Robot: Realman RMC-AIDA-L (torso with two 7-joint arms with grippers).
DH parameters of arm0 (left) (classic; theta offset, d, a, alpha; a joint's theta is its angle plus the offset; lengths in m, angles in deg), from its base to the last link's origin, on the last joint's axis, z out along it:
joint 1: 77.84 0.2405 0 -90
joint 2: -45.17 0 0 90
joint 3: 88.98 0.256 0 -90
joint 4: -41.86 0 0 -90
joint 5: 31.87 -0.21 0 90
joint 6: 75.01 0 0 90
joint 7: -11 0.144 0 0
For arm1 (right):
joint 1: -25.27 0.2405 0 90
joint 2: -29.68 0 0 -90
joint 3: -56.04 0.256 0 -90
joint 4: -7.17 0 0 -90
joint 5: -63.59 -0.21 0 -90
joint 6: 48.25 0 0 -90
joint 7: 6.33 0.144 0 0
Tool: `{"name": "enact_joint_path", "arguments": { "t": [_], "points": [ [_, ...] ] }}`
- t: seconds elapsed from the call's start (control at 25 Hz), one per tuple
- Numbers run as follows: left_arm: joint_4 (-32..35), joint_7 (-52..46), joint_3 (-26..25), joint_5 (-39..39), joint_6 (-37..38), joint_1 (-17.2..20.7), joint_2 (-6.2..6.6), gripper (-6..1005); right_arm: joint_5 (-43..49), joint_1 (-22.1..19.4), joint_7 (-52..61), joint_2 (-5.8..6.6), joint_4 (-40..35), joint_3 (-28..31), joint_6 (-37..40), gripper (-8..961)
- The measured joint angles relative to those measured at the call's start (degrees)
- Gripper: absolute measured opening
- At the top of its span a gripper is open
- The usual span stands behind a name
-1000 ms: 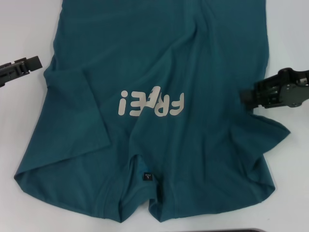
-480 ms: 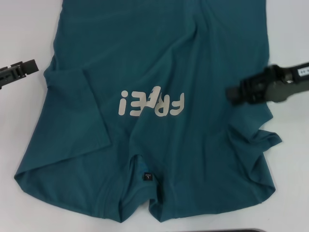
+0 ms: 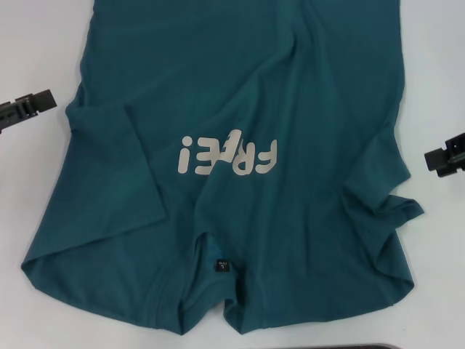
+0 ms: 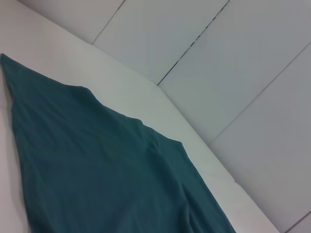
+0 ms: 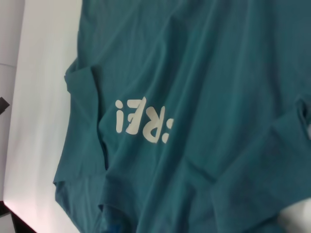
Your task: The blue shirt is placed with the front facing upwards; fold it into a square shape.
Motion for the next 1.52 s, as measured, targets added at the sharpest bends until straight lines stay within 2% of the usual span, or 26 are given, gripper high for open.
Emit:
{"name": "enact_joint_path", "arguments": {
  "t": [0.32,0.8,1.52],
  "points": [
    [0.0,-0.1,0.0,0.2,-0.5,0.1,0.00,703,4.2,0.5,0.3,-2.14,2.4,-2.1,-0.6,367],
    [0.0,-0.1,0.0,0.2,-1.2,0.0,-0.05,702,4.4,2.5,1.1,-4.18,9.5,-2.0,-6.1,366],
    [0.0,-0.1,0.0,0.2,-2.8,-0.1,-0.31,702,4.6,2.6,2.7,-4.34,12.3,-2.1,-9.9,365]
  ]
}}
